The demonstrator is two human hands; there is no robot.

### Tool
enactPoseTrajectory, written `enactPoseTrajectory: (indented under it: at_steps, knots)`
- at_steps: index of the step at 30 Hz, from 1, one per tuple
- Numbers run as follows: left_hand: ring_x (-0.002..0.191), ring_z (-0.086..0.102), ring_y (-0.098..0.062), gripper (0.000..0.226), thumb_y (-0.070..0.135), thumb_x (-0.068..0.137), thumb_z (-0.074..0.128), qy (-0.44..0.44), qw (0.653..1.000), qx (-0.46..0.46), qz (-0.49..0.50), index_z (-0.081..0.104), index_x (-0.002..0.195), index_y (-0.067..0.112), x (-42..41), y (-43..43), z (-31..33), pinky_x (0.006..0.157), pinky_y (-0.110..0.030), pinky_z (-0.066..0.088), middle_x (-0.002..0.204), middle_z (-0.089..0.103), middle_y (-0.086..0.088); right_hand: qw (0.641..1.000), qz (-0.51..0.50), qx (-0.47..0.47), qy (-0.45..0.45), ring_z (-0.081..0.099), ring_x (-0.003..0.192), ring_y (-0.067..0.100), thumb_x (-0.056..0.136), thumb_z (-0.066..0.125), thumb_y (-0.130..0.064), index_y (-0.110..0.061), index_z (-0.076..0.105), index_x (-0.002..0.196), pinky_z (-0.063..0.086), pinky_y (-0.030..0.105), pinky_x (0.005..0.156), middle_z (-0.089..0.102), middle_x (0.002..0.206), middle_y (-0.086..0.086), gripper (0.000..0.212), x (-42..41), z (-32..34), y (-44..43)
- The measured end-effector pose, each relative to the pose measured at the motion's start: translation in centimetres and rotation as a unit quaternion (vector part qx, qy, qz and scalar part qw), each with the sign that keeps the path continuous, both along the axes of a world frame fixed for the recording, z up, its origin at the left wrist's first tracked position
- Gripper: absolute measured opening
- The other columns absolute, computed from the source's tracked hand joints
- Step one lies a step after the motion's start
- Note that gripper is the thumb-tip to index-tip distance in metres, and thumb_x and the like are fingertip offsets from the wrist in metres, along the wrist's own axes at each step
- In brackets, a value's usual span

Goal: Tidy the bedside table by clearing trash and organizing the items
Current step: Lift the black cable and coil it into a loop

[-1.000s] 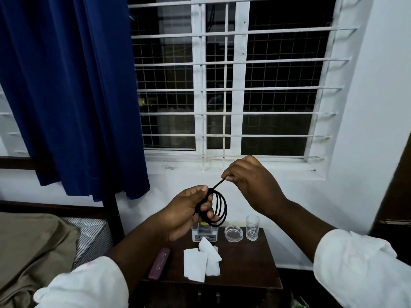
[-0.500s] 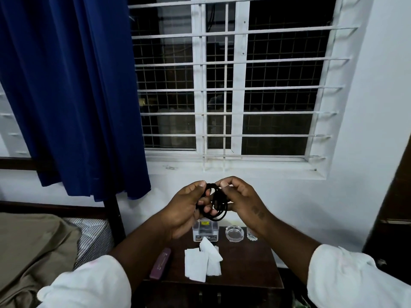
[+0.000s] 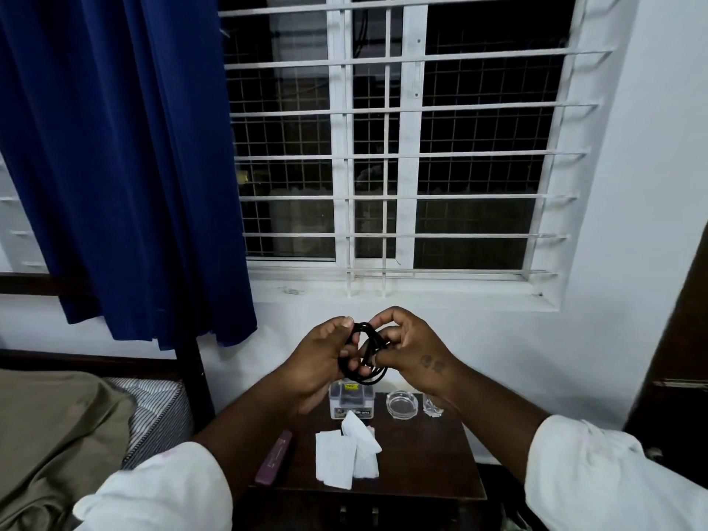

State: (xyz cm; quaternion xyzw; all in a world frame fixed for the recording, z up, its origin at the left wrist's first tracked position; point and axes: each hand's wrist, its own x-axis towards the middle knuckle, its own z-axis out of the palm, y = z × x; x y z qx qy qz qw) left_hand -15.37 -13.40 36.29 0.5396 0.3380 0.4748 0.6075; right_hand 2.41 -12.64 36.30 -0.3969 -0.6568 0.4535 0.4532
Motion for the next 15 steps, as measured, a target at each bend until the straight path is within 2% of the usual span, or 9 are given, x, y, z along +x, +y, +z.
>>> enactPoseTrajectory:
  at_steps: [5, 9, 13, 15]
  knots:
    - [0.051, 0.047, -0.011, 0.033, 0.034, 0.106, 0.044, 0.007, 1.000, -0.001, 0.002, 0.055, 0.084, 0.011, -0.4, 0.4, -0.6, 0.069, -0.036, 0.061, 0.057, 0.039, 0.004, 0.999, 0.021, -0.027, 0.015, 0.070, 0.075, 0.024, 0.071, 0.068, 0.006, -0.010, 0.057, 0.106, 0.055, 0.040, 0.083, 0.076, 0.088, 0.019, 0.041, -0.2, -0.3, 0.2]
    - [0.050, 0.046, -0.011, 0.032, 0.033, 0.106, 0.045, 0.006, 1.000, -0.004, 0.000, 0.055, 0.086, 0.010, -0.2, 0.2, -0.4, 0.066, -0.034, 0.060, 0.057, 0.037, 0.003, 0.997, 0.043, -0.038, 0.043, 0.068, 0.073, 0.022, 0.074, 0.061, 0.005, -0.010, 0.049, 0.117, 0.052, 0.037, 0.088, 0.073, 0.078, 0.013, 0.047, -0.5, -0.6, 0.4]
    - [0.050, 0.043, -0.012, 0.031, 0.032, 0.106, 0.046, 0.006, 1.000, -0.013, -0.008, 0.055, 0.087, 0.009, -0.5, -0.2, 0.1, 0.063, -0.035, 0.059, 0.058, 0.035, 0.002, 0.988, 0.121, -0.059, 0.072, 0.069, 0.075, 0.022, 0.077, 0.070, 0.012, -0.008, 0.047, 0.127, 0.056, 0.031, 0.084, 0.072, 0.077, 0.010, 0.058, 0.2, -0.4, 0.6]
    - [0.050, 0.041, -0.013, 0.032, 0.031, 0.105, 0.046, -0.002, 1.000, -0.024, -0.020, 0.056, 0.084, 0.010, -0.6, -0.4, 0.3, 0.062, -0.034, 0.058, 0.057, 0.034, 0.002, 0.983, 0.152, -0.066, 0.077, 0.070, 0.078, 0.022, 0.078, 0.076, 0.007, -0.007, 0.049, 0.128, 0.056, 0.030, 0.084, 0.073, 0.082, 0.011, 0.059, 0.6, -0.3, 0.5]
